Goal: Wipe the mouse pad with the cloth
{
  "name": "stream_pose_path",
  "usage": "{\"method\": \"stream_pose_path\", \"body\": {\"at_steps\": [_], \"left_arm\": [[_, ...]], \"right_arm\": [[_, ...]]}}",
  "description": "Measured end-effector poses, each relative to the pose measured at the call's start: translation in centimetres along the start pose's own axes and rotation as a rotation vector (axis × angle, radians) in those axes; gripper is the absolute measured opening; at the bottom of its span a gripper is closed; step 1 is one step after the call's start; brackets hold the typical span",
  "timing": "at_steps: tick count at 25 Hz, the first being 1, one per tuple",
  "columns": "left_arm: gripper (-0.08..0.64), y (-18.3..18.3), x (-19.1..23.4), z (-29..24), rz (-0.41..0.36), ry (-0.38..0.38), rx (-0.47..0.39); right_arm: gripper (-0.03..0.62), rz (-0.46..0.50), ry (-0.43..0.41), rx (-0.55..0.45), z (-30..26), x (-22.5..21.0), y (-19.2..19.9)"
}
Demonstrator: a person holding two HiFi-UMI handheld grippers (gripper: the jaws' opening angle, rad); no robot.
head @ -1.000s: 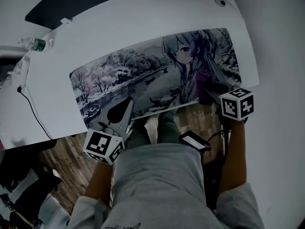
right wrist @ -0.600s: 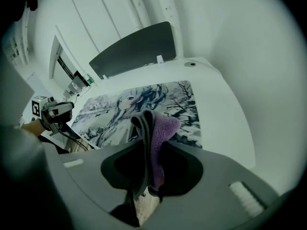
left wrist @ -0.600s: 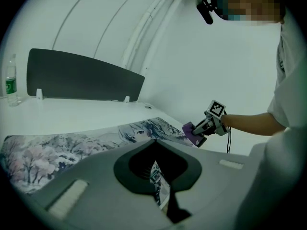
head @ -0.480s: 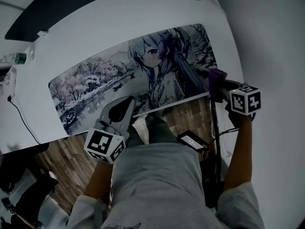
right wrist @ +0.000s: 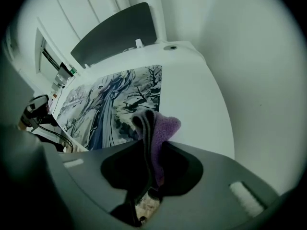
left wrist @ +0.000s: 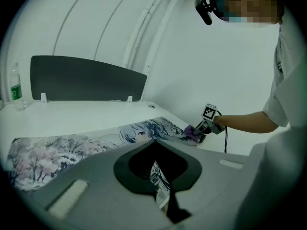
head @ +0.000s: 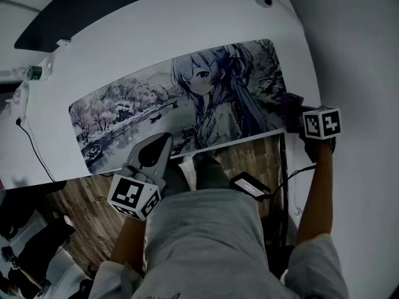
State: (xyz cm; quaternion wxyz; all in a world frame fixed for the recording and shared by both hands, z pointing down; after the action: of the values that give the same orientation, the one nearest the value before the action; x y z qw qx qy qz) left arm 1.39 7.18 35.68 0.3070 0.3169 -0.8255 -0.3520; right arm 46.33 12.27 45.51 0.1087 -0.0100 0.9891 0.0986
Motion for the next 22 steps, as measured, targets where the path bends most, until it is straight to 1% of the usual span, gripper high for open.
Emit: {"method": "stream_pose_path", "body": {"at_steps": [5, 11, 17, 22], "left_arm": [[0.017, 0.4, 0.5, 0.6, 0.015, -0.015, 0.001], [0.015, 0.4, 1.4, 1.5, 0.013, -0.009, -0.018], [0.015, 0.9, 3.0, 3.4, 0.017, -0.007, -0.014], [0.015, 1.6, 5.3, 5.8, 0.023, -0.012, -0.024]], "right_arm": [[0.098, -0.049, -0.028, 0.003, -0.3, 0.1, -0.1], [0.097, -0.033, 0.001, 0.017, -0.7, 1.3, -0.3], [0.097, -0.043, -0.007, 0.008, -1.2, 4.0, -0.5], [0.097, -0.053, -0.01, 0.0, -1.6, 7.4, -0.7]]}}
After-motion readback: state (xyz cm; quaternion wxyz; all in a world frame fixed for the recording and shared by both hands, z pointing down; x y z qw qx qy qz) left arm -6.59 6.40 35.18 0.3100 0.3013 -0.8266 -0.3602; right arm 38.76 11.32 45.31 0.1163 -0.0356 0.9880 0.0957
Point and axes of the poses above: the fingertips, and each gripper's own axes: z backward along the fingers, x to its left, y out of its underside, the point moved 9 cm from there along z, backward along the fingers, and after that the axes turned 4 degrees about x, right-handed, at the moved point
